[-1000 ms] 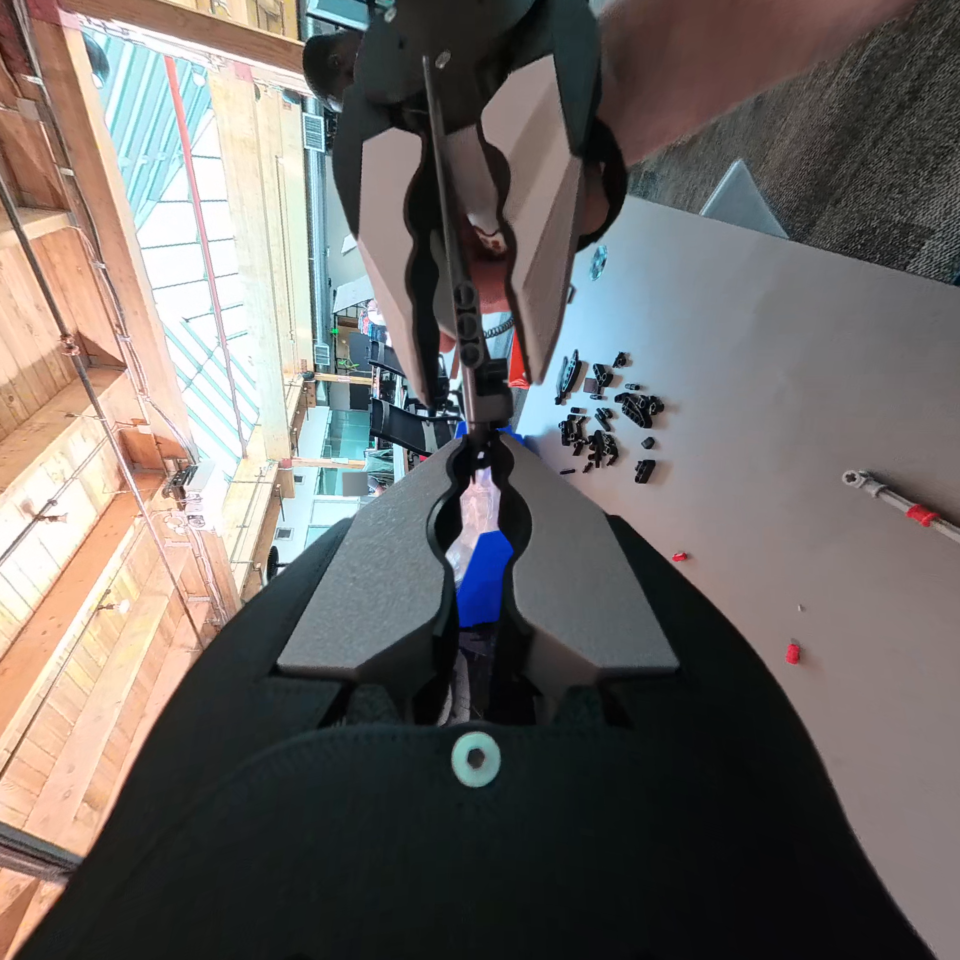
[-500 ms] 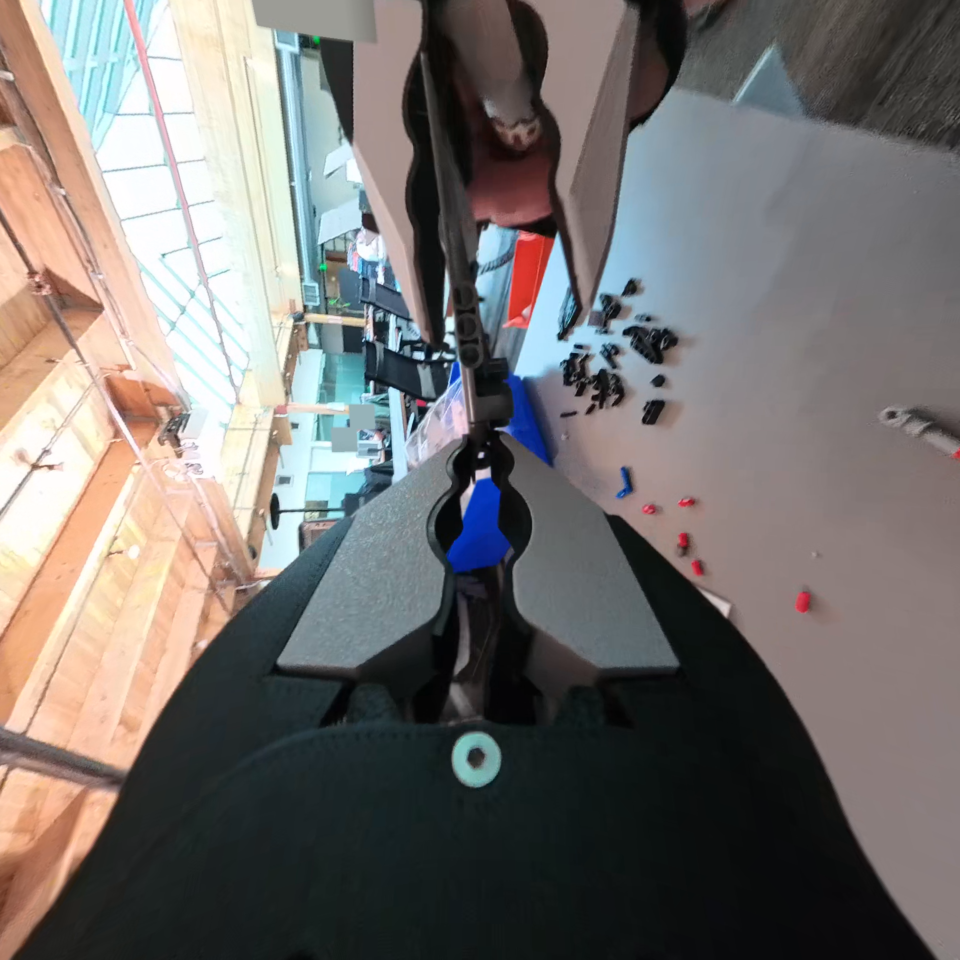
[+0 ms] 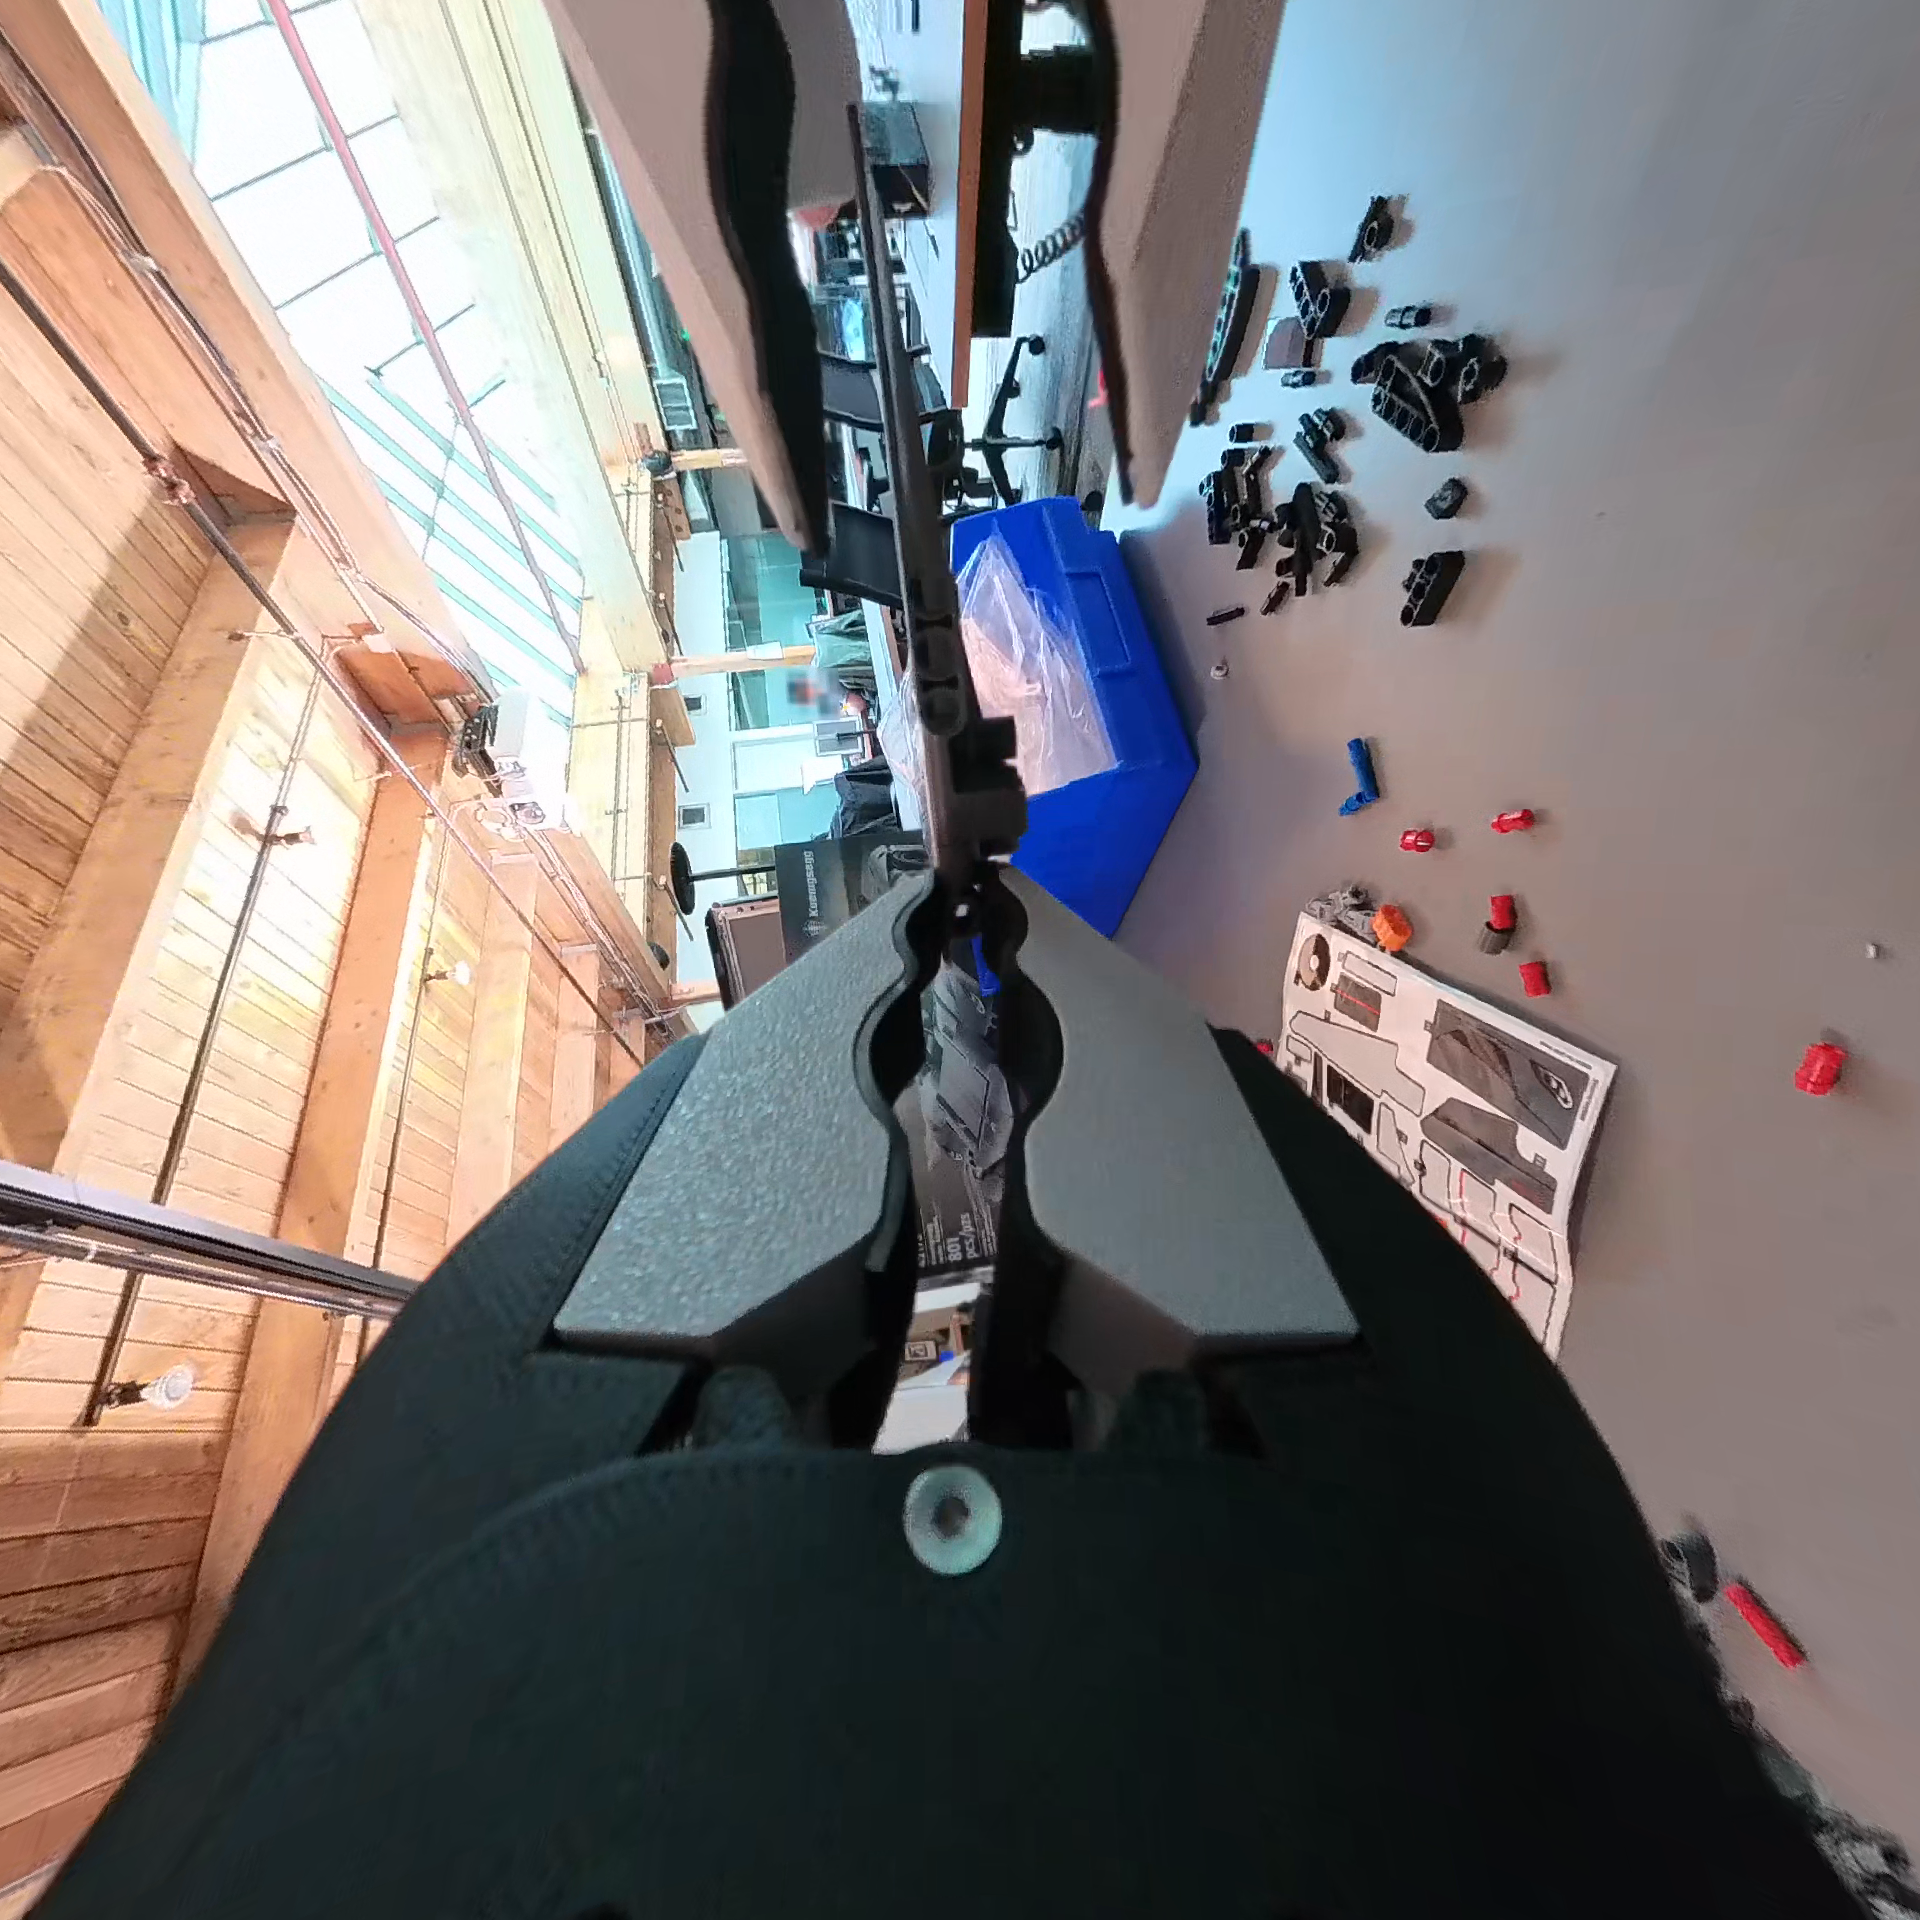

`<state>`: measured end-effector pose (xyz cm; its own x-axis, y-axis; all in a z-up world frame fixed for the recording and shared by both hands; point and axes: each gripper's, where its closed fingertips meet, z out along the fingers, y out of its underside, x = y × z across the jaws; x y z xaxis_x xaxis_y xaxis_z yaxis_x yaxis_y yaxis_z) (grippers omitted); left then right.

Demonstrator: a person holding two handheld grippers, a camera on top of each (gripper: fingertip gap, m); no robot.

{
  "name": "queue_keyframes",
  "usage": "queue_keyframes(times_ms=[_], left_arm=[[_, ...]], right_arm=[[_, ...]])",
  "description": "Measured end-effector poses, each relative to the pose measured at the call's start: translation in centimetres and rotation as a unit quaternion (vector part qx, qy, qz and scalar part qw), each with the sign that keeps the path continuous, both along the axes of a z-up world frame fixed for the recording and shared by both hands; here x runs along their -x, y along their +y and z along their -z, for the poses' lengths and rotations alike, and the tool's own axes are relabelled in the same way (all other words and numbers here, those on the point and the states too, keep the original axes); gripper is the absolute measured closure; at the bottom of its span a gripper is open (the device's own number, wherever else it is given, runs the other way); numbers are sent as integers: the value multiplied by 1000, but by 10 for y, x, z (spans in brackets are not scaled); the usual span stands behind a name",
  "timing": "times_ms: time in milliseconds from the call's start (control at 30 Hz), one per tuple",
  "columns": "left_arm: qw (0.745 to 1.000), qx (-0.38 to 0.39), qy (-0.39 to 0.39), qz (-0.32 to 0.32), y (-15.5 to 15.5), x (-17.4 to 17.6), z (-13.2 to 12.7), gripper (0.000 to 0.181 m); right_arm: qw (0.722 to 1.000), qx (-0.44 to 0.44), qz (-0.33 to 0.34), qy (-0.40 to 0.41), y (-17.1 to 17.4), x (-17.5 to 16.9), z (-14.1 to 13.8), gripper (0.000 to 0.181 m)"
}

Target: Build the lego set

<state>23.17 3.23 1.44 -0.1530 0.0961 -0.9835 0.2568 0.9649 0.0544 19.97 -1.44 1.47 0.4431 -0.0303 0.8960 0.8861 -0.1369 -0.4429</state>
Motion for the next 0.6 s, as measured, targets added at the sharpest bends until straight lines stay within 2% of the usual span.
queue_keyframes(times_ms=[500,600], left_arm=[[995,0,34,-89,14,-11,12,179],[994,-5,43,-102,16,-11,16,179]], right_arm=[[984,76,140,-84,29,-25,13,161],[981,78,149,-100,32,-27,11,177]])
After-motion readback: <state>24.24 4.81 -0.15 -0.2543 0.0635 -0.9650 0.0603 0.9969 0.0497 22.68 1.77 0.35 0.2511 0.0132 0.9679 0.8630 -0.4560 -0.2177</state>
